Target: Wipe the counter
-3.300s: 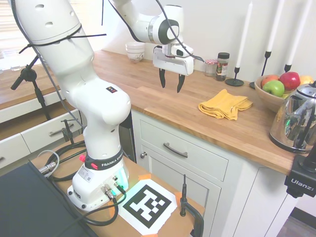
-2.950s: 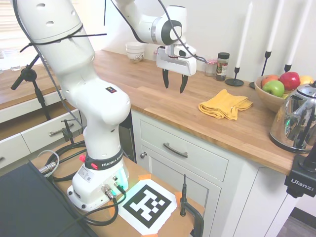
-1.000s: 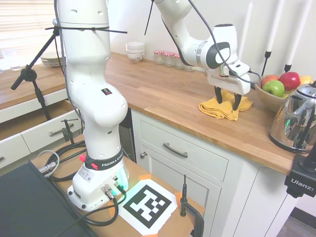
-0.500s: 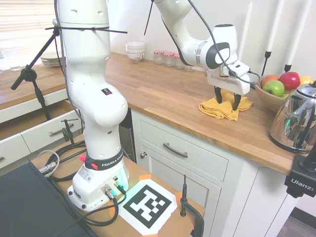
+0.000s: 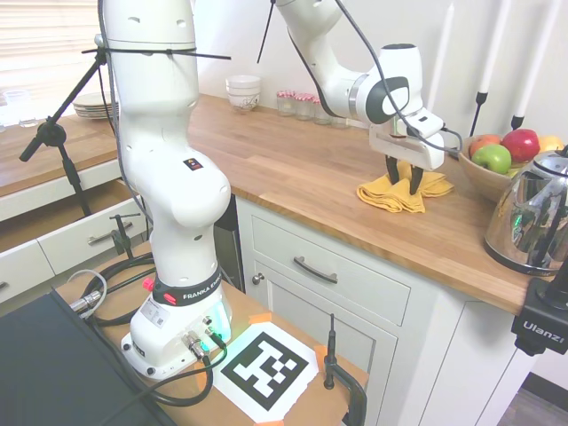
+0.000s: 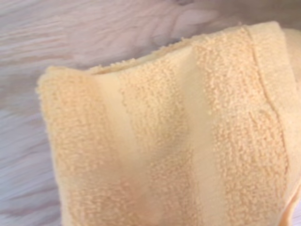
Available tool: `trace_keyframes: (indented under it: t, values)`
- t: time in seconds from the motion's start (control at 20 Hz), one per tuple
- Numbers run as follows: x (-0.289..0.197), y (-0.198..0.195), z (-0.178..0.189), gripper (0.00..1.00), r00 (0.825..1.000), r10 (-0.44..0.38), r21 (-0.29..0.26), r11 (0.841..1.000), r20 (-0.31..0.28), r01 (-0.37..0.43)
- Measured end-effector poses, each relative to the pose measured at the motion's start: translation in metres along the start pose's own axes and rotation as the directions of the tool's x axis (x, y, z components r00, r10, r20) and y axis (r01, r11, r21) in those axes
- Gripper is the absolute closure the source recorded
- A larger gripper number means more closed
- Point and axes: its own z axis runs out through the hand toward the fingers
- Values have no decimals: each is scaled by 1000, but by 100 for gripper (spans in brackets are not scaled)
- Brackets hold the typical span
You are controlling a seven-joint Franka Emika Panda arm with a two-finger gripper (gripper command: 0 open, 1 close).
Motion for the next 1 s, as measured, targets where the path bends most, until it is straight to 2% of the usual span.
trace_keyframes:
  t: [0.65, 1.0]
  values:
    - [-4, -4, 0, 100, 1000, -9, 6, 1000, 0, 9]
    - [-38, -29, -4, 100, 997, -73, 21, 997, -10, 73]
